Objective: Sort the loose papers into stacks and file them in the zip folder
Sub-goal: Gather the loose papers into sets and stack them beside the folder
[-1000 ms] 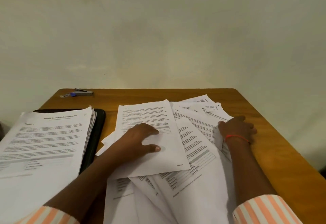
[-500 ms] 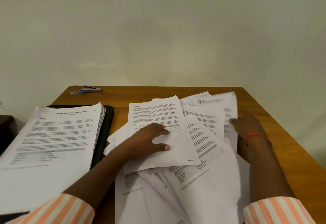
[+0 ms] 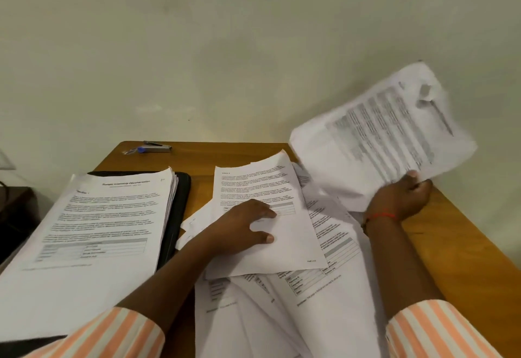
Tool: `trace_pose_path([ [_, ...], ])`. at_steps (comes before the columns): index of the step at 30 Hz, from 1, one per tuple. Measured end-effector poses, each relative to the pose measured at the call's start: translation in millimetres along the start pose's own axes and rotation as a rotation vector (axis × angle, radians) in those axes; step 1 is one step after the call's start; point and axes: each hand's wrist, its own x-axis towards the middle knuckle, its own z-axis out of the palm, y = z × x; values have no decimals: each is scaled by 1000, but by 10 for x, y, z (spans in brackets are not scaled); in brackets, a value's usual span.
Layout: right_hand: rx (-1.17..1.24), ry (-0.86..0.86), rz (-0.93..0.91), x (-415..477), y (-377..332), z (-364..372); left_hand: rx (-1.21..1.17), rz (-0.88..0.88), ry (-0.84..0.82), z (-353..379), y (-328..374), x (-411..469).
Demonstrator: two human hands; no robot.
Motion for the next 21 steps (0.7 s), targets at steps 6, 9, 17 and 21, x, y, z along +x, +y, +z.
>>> trace_pose_path([
  [6,28,-117,352,65,117,-18,3,6,4,4,0,17],
  [9,120,-371,378,5,40,-3,0,-1,-3,10,-3,-1],
  [17,-274,-925,-40,-363,66,31,-52,21,15,-3,-1,-8],
  [21,-411,-1027,-349,-673,-12,1,-676,-120,228,-99,73,-107],
])
